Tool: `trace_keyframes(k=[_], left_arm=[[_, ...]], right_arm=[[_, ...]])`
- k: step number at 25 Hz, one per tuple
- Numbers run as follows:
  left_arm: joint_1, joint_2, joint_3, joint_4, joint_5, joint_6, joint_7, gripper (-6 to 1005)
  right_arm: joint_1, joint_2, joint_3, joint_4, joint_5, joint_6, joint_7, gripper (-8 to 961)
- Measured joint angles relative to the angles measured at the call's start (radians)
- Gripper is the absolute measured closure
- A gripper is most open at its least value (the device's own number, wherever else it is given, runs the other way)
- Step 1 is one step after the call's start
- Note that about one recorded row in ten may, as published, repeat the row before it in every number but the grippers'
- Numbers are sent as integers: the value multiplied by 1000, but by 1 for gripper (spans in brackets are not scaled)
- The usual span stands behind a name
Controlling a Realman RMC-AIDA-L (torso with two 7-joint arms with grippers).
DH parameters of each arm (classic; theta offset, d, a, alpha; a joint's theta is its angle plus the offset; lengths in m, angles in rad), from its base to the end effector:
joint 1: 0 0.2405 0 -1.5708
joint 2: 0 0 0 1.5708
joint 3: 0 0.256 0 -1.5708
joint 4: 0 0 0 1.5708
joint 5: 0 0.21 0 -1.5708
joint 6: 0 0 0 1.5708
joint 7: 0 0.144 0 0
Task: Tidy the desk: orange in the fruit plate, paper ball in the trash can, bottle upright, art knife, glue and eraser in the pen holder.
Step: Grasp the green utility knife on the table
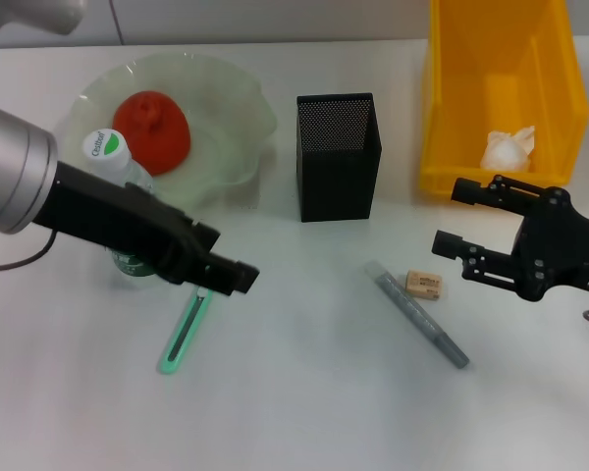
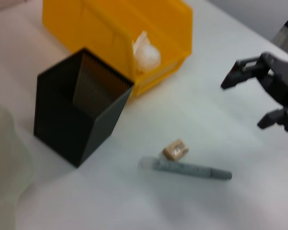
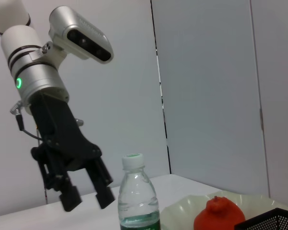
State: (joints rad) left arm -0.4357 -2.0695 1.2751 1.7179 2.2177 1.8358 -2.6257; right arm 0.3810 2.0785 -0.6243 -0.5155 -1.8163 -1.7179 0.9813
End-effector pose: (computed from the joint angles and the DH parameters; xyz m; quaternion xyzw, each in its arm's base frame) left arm -0.1394 0.2933 0.0441 -0.9395 -0.3315 0.0378 0.0779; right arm 0.2861 0.2750 0.0019 -0.9092 0.1265 0.3511 0.1845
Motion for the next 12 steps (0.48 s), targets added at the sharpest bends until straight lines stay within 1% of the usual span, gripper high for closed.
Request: trace_keyframes(k=[6, 8, 9, 10, 12], left_arm=[[2, 0, 11, -36, 25, 18, -26, 318], [-5, 0, 29, -73, 29, 16, -33, 318], [-14, -1, 47, -110, 35, 8, -36, 318], [-17, -1, 50, -119, 38, 5, -37, 318], [-35, -1, 68, -177, 64, -17, -37, 318]], right_arm=[[7, 0, 0, 1, 0, 15, -1, 267], [9, 0, -1, 2, 0, 16, -1, 267], [9, 0, -1, 2, 0, 16, -1, 267], [10, 0, -1, 4, 0, 16, -1, 267], [11, 0, -1, 10, 0, 17, -6, 267]])
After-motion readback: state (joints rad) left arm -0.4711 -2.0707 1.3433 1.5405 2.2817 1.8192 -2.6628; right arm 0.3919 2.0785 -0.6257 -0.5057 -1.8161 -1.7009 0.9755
